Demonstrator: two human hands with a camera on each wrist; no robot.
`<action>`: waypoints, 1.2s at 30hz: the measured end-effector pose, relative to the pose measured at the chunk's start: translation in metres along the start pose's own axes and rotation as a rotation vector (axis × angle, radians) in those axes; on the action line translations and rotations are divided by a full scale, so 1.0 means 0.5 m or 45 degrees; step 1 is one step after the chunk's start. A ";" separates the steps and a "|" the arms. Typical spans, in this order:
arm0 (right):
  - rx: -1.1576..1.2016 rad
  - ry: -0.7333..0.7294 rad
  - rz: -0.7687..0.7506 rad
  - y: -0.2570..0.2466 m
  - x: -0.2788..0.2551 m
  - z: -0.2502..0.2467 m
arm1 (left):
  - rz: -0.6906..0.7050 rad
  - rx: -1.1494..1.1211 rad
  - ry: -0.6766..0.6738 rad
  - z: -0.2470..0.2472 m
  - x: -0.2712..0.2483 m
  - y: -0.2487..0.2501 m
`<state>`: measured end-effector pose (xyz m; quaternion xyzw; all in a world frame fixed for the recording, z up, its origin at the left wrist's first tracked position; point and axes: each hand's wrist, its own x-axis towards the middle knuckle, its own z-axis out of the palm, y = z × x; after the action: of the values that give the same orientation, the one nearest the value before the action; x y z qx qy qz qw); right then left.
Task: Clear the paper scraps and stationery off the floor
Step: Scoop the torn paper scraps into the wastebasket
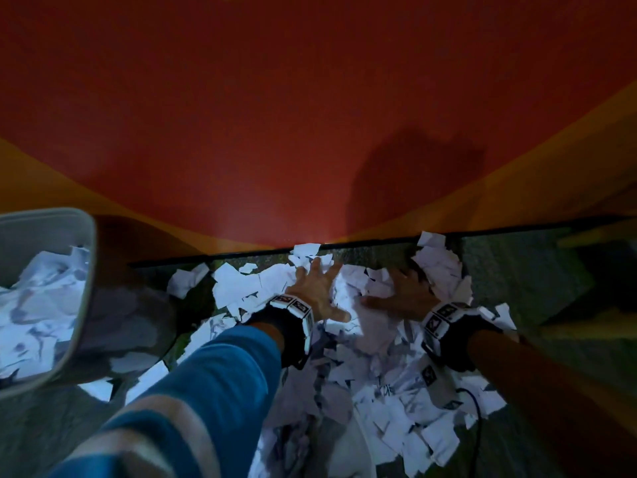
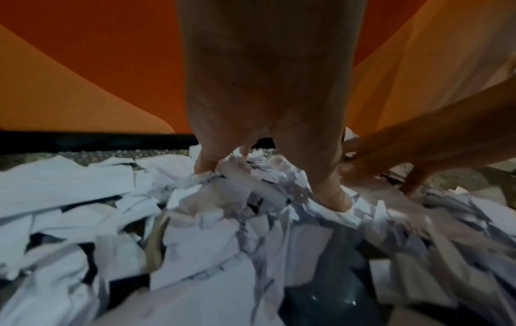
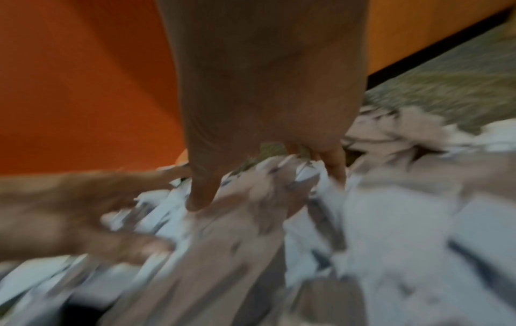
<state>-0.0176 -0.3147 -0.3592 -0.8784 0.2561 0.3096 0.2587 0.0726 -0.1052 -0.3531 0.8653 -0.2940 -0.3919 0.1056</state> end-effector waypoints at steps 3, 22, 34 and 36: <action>-0.173 0.065 -0.117 -0.019 0.008 0.051 | -0.063 0.178 0.059 0.015 0.007 0.015; 0.227 0.188 -0.392 -0.133 -0.157 -0.202 | 0.032 -0.278 0.566 -0.210 -0.239 0.039; -0.134 0.127 -0.822 -0.536 -0.434 -0.304 | -0.112 -0.294 0.787 -0.455 -0.691 -0.112; -0.213 0.105 -0.890 -0.619 -0.469 -0.287 | -0.147 -0.257 0.823 -0.466 -0.747 -0.165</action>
<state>0.0715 -0.1071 -0.0123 -0.9429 -0.0758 0.1865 0.2655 0.0858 0.1709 -0.0008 0.9452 -0.1556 -0.1299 0.2560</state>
